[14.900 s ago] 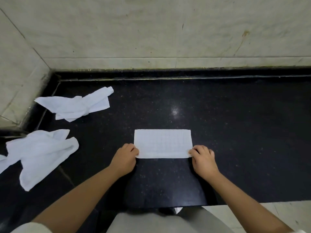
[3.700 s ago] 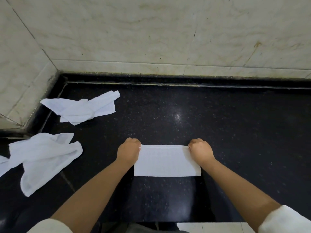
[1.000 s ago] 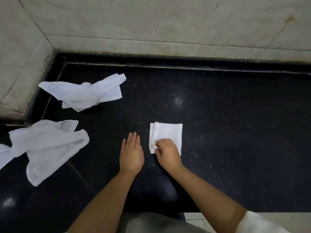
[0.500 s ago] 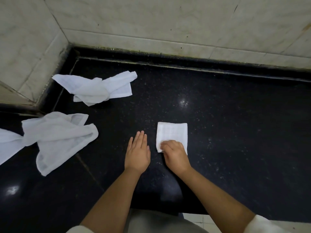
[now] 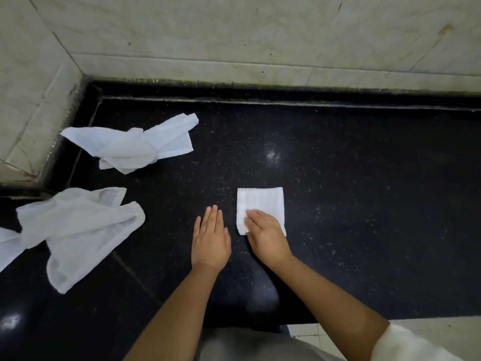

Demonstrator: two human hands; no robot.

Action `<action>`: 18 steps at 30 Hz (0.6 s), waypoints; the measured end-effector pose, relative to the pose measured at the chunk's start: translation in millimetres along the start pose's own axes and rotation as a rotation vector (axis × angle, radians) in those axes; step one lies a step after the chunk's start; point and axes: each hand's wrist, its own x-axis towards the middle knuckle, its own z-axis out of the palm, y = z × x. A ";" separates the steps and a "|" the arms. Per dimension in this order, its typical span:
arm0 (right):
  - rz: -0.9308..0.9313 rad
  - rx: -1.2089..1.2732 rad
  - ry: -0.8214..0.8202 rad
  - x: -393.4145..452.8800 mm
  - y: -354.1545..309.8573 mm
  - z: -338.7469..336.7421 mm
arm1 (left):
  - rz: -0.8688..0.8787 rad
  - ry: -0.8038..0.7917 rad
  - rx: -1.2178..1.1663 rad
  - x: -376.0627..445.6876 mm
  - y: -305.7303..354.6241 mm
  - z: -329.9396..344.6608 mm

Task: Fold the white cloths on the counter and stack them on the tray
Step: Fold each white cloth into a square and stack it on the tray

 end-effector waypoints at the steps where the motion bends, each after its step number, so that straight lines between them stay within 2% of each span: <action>1: -0.028 -0.035 -0.023 -3.1 2.7 0.4 | 0.003 0.009 -0.013 0.6 -0.9 1.6; 4: -0.106 -0.145 -0.035 -15.7 12.9 -10.8 | 0.048 0.083 -0.092 -1.8 -4.7 2.0; 7: -0.082 -0.181 0.168 -31.2 27.3 -25.3 | 0.246 0.285 -0.163 -4.5 -7.9 6.1; 9: -0.035 -0.190 0.145 -38.1 34.8 -32.6 | 0.421 0.381 -0.218 -3.4 1.5 5.8; 12: 0.005 -0.202 -0.007 -37.7 41.4 -36.9 | 0.576 0.355 -0.169 1.1 15.6 11.7; 15: -0.050 -0.141 -0.060 -26.6 44.5 -40.7 | 0.545 0.317 -0.080 6.5 18.9 18.8; 18: -0.016 -0.076 -0.131 -21.7 36.8 -54.3 | 0.530 0.300 -0.026 5.5 21.2 17.6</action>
